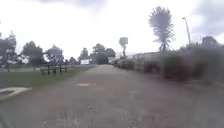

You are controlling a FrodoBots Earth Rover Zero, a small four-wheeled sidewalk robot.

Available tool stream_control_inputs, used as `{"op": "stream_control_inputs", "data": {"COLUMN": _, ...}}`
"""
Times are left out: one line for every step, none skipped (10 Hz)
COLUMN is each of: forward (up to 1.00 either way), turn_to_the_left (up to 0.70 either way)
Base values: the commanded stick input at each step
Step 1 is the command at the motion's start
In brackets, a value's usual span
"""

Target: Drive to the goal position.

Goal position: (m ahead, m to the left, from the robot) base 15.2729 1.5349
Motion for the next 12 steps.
{"op": "stream_control_inputs", "data": {"forward": 1.0, "turn_to_the_left": 0.0}}
{"op": "stream_control_inputs", "data": {"forward": 1.0, "turn_to_the_left": 0.0}}
{"op": "stream_control_inputs", "data": {"forward": 1.0, "turn_to_the_left": 0.0}}
{"op": "stream_control_inputs", "data": {"forward": 1.0, "turn_to_the_left": 0.0}}
{"op": "stream_control_inputs", "data": {"forward": 1.0, "turn_to_the_left": 0.0}}
{"op": "stream_control_inputs", "data": {"forward": 1.0, "turn_to_the_left": 0.0}}
{"op": "stream_control_inputs", "data": {"forward": 1.0, "turn_to_the_left": 0.0}}
{"op": "stream_control_inputs", "data": {"forward": 1.0, "turn_to_the_left": 0.0}}
{"op": "stream_control_inputs", "data": {"forward": 1.0, "turn_to_the_left": 0.0}}
{"op": "stream_control_inputs", "data": {"forward": 1.0, "turn_to_the_left": 0.0}}
{"op": "stream_control_inputs", "data": {"forward": 1.0, "turn_to_the_left": 0.0}}
{"op": "stream_control_inputs", "data": {"forward": 1.0, "turn_to_the_left": 0.0}}
